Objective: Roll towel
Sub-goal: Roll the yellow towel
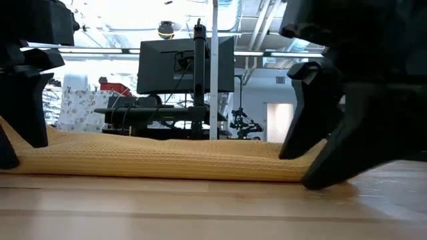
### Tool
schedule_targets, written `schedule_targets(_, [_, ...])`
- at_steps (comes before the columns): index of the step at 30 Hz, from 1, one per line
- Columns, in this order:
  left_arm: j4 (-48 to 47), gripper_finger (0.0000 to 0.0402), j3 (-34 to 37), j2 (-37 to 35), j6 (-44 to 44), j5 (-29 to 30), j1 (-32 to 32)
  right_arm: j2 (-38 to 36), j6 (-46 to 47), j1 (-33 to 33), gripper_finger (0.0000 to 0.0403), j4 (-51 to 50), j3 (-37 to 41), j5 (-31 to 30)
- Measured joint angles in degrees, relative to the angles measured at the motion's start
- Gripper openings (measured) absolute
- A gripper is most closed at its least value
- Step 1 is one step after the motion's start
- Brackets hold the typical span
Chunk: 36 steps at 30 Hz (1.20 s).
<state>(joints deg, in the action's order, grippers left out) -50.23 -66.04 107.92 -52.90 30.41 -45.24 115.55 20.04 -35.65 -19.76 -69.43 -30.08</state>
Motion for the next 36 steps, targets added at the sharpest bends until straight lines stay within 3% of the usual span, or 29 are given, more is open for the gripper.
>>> schedule_targets(6, [0.34, 0.0182, 0.81, 0.0, 0.59, 0.05, 0.34, -0.26, -0.89, 1.44, 0.0228, -3.4, -0.04, -2.78])
schedule_targets(24, [2.58, 0.0175, 3.53, -0.22, 9.32, 1.71, 1.53, -0.11, -2.12, 4.87, 0.0218, -5.49, 0.01, -2.96])
schedule_targets(28, [3.67, 0.0135, 5.29, -0.28, 9.79, 1.66, 2.2, -0.11, -3.55, 5.76, 0.0192, -5.38, 0.01, -0.73])
schedule_targets(32, [4.56, 0.0071, 7.11, -0.26, 9.35, 2.06, 2.73, -0.17, -3.6, 7.09, 0.0157, -5.38, -0.02, 2.58])
schedule_targets(36, [5.76, 0.0009, 7.94, -0.2, 9.19, 2.39, 3.29, -0.21, -3.57, 9.23, 0.0096, -5.29, -0.04, 8.05])
